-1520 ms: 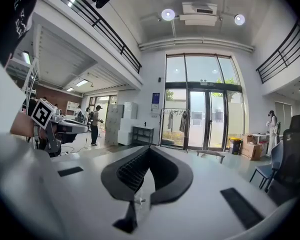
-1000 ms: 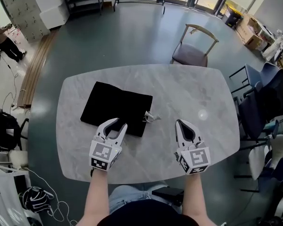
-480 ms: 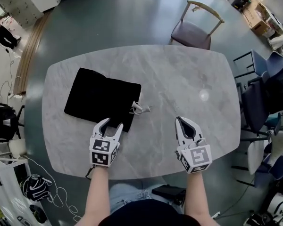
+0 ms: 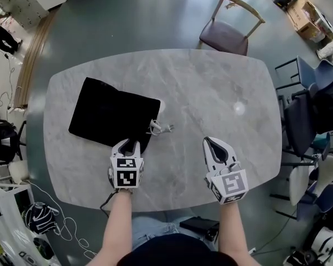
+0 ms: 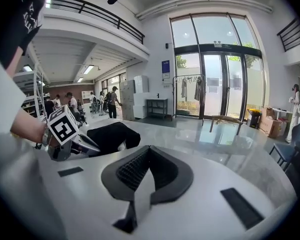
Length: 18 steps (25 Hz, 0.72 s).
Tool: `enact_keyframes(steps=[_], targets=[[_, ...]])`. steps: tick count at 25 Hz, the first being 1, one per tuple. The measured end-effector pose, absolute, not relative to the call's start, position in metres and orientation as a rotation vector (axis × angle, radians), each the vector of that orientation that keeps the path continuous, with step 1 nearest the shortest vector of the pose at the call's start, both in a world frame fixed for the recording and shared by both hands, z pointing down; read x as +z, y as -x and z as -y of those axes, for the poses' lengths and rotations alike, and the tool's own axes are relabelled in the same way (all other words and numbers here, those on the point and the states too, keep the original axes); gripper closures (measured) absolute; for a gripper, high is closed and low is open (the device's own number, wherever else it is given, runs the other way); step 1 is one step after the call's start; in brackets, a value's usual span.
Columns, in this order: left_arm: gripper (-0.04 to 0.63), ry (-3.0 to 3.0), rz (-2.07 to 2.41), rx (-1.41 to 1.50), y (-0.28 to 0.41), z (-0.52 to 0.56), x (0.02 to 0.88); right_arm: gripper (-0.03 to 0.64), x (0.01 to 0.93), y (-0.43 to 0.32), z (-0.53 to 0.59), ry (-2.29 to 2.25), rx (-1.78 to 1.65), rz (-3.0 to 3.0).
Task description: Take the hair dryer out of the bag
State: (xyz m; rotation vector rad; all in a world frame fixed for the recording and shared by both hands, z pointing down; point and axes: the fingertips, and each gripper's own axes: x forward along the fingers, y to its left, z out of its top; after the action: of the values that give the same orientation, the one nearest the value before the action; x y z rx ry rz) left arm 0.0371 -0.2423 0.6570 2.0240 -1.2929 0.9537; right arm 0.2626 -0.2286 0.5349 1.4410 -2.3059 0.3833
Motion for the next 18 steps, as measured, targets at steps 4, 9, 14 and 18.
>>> enact_keyframes(steps=[4,9,14,18], targets=[[0.577,-2.04,1.326,0.925,-0.039,0.247,0.646,0.594,0.532,-0.264,0.234,-1.435,0.386,2.317],[0.578,-2.075,1.402,0.821,-0.027,0.262,0.612,0.594,0.517,-0.252,0.246,-1.418,0.344,2.367],[0.578,-2.084,1.467,0.726,-0.017,0.278,0.583,0.594,0.499,-0.229,0.266,-1.369,0.268,2.435],[0.578,-2.007,1.48,0.574,-0.007,0.277,0.58,0.594,0.497,-0.204,0.273,-1.275,0.248,2.489]])
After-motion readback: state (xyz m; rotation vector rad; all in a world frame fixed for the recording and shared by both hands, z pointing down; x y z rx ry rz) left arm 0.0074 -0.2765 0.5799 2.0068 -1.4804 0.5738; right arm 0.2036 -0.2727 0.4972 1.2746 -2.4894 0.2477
